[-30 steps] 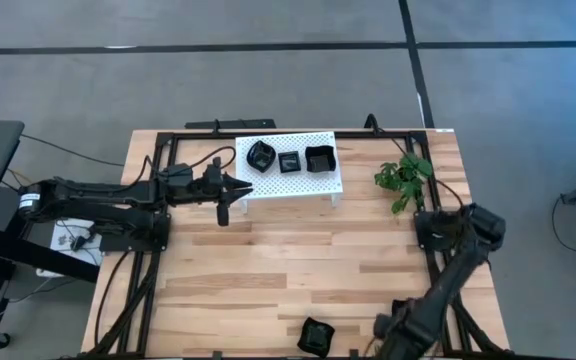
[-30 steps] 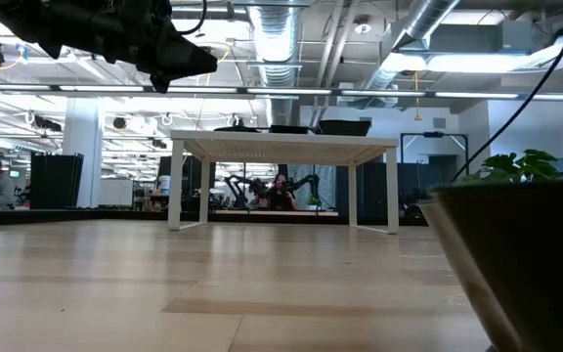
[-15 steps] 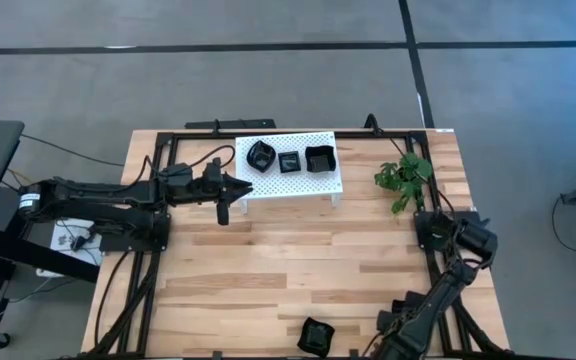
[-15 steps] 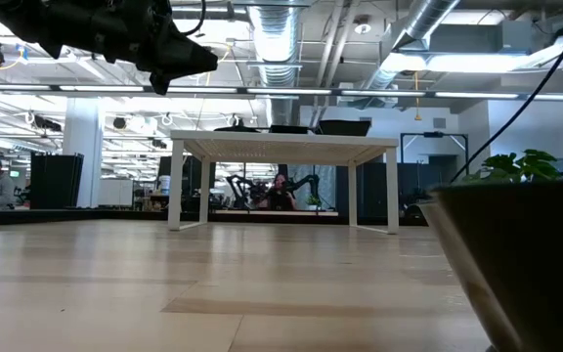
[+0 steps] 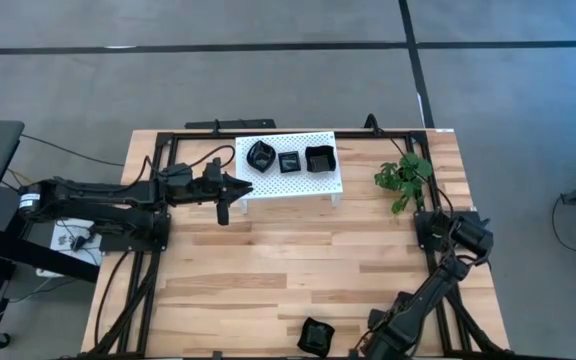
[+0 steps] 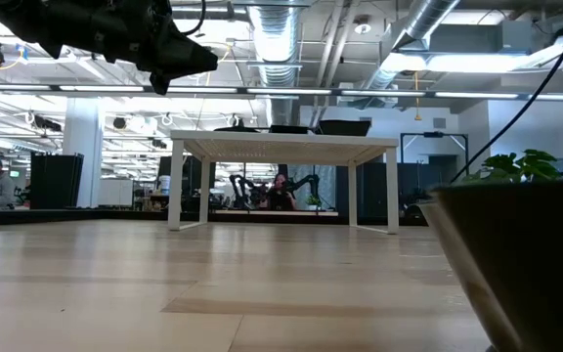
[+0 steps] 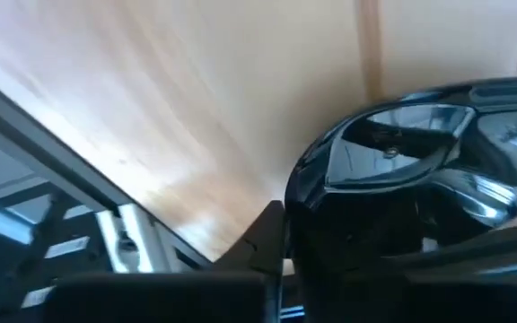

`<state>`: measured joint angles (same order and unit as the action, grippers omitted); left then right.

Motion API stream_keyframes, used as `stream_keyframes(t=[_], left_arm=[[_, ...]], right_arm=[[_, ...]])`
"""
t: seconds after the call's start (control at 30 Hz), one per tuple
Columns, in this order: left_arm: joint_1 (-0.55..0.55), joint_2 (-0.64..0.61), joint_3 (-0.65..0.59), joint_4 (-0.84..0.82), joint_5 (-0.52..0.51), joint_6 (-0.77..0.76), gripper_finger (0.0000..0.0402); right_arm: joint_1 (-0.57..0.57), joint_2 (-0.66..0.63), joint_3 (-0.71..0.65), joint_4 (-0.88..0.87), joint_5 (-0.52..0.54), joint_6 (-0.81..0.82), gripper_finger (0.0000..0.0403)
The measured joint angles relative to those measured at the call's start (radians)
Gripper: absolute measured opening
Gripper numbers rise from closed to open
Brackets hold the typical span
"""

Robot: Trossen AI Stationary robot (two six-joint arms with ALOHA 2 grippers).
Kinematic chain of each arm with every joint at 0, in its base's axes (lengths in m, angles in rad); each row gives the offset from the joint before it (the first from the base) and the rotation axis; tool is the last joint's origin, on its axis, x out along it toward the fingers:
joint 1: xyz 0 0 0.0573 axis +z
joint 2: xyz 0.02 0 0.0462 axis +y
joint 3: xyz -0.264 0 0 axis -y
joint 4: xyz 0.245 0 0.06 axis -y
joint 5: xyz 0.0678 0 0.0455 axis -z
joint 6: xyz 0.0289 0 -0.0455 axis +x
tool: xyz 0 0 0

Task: Pick & Place Mini shaped plates
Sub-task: Stack the leaf-shaped plate on top of the leaf-shaped plate on the shelf

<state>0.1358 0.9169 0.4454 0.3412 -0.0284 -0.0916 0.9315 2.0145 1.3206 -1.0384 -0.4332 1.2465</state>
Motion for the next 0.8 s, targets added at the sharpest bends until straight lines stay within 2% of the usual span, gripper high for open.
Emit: stream_keyframes(t=[0.23,0.4,0.47,0.63,0.8], left_arm=[[-0.060,0.000,0.000,0.000,0.001,-0.004,0.0067],[-0.170,0.000,0.000,0.020,0.144,0.047,0.0067],[-0.236,0.000,0.000,0.027,0.167,0.070,0.0067],[-0.416,0.003,0.000,0.028,0.157,0.120,0.0067],[-0.534,0.043,0.000,0.040,0.044,0.184,0.0071]], right_arm=[[-0.072,-0.001,0.085,-0.017,0.018,-0.047,0.0007],[-0.151,-0.001,0.194,-0.096,0.101,-0.123,0.0007],[-0.191,-0.001,0.232,-0.126,0.154,-0.158,0.0006],[-0.303,-0.001,0.293,-0.136,0.288,-0.286,0.0003],[-0.404,-0.001,0.328,-0.094,0.351,-0.462,0.0002]])
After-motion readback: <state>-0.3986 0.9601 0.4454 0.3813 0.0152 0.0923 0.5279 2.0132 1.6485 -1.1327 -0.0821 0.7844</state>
